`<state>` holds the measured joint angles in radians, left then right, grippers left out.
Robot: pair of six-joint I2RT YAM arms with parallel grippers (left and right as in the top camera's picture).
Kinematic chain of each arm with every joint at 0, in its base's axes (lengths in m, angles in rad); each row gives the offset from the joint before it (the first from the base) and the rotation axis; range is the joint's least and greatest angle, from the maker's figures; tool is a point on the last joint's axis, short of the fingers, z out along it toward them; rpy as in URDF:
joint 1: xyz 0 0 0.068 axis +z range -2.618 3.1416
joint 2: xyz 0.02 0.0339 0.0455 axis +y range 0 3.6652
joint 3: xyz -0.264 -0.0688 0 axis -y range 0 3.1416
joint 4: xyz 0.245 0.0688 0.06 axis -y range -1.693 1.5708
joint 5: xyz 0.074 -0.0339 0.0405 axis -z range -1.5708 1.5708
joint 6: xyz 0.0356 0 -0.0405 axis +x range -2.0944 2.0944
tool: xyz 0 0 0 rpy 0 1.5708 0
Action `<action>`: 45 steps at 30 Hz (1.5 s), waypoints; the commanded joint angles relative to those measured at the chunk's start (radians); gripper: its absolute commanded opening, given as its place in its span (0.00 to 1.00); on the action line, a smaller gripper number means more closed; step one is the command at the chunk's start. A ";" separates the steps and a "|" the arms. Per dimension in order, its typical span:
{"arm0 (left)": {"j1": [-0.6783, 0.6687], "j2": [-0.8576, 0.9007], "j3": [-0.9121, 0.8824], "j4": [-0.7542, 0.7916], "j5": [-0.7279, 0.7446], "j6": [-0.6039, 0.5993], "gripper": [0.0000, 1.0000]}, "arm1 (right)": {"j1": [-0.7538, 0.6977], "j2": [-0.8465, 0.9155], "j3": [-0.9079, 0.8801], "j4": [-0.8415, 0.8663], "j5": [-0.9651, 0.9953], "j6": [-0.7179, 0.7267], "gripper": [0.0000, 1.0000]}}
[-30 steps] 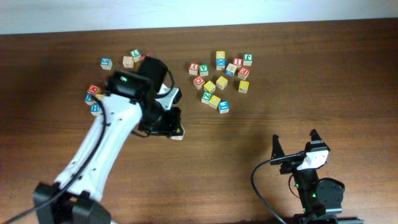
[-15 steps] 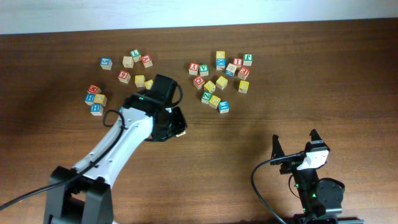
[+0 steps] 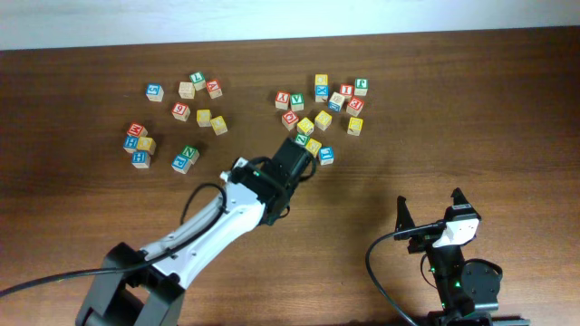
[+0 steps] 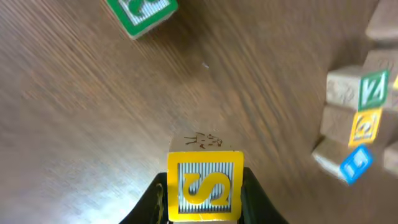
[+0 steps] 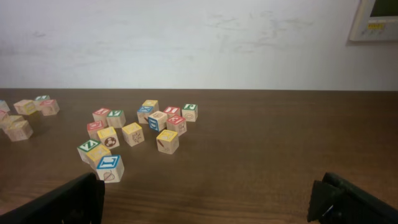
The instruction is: Spell out RSS
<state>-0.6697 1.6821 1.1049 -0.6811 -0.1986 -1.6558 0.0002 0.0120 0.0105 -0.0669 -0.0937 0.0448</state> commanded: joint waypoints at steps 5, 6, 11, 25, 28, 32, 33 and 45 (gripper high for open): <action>0.025 0.074 -0.082 0.123 -0.073 -0.222 0.19 | -0.007 -0.009 -0.005 -0.005 0.005 0.000 0.98; 0.029 0.080 -0.082 0.129 -0.069 -0.222 0.19 | -0.007 -0.009 -0.005 -0.005 0.005 0.000 0.98; 0.032 0.090 -0.082 0.150 -0.081 -0.222 0.22 | -0.007 -0.009 -0.005 -0.005 0.005 0.000 0.99; 0.056 0.091 -0.082 0.149 -0.102 -0.222 0.25 | -0.007 -0.009 -0.005 -0.005 0.005 0.000 0.98; 0.058 0.091 -0.082 0.150 -0.102 -0.223 0.27 | -0.007 -0.009 -0.005 -0.005 0.005 0.000 0.98; 0.061 0.091 -0.082 0.149 -0.105 -0.235 0.26 | -0.007 -0.009 -0.005 -0.005 0.005 0.000 0.98; 0.061 0.091 -0.082 0.146 -0.106 -0.242 0.25 | -0.007 -0.009 -0.005 -0.005 0.005 0.000 0.98; 0.064 0.082 -0.068 0.202 -0.138 -0.087 0.38 | -0.007 -0.009 -0.005 -0.005 0.005 0.000 0.98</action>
<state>-0.6136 1.7580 1.0309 -0.4801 -0.2970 -1.8465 0.0002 0.0120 0.0105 -0.0669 -0.0940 0.0448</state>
